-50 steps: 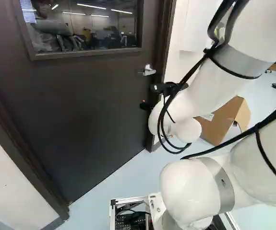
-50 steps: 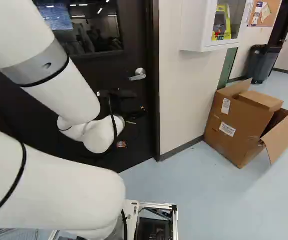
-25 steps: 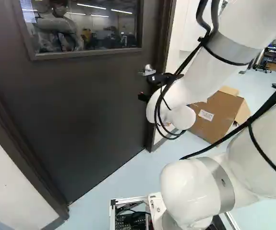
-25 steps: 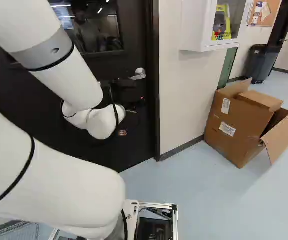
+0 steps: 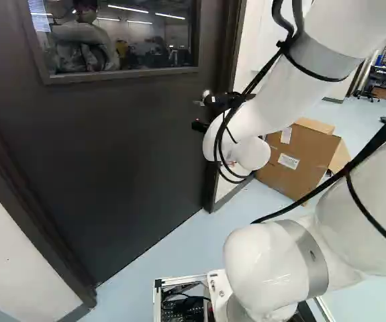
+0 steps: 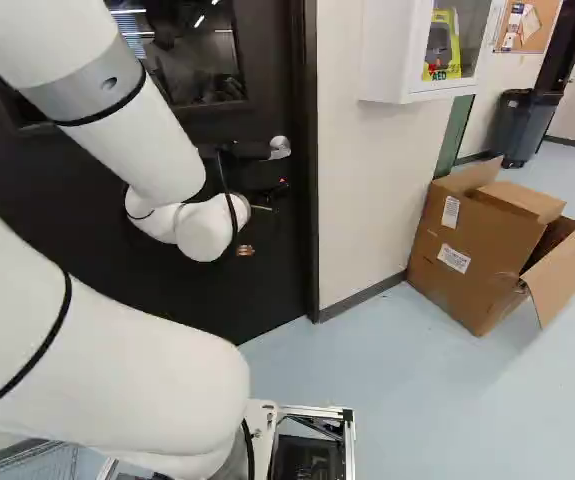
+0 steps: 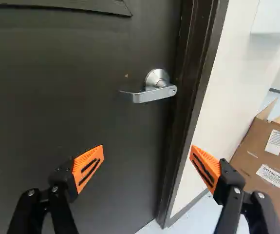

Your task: Open the door and move inside

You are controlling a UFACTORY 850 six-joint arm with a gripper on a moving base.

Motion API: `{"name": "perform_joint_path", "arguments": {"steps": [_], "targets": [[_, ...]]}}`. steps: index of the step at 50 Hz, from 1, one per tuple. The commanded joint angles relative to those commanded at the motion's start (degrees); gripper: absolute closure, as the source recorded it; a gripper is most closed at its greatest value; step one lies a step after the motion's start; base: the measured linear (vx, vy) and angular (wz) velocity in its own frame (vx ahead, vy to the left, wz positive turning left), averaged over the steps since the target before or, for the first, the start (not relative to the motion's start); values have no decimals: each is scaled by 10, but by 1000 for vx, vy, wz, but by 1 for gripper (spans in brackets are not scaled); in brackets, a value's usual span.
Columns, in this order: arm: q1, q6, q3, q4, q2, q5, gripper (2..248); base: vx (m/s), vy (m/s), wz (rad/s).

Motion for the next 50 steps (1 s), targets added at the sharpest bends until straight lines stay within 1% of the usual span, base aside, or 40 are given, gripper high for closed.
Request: {"name": "perform_joint_path", "arguments": {"steps": [24, 32, 42, 50], "targets": [[0, 0, -35, 0, -4, 0, 3, 0, 0, 0], [0, 0, -42, -1, 1, 0, 3, 0, 0, 0], [-1, 0, -47, -10, 10, 0, 3, 0, 0, 0], [-7, 0, -58, -24, 10, -1, 3, 0, 0, 0]]}}
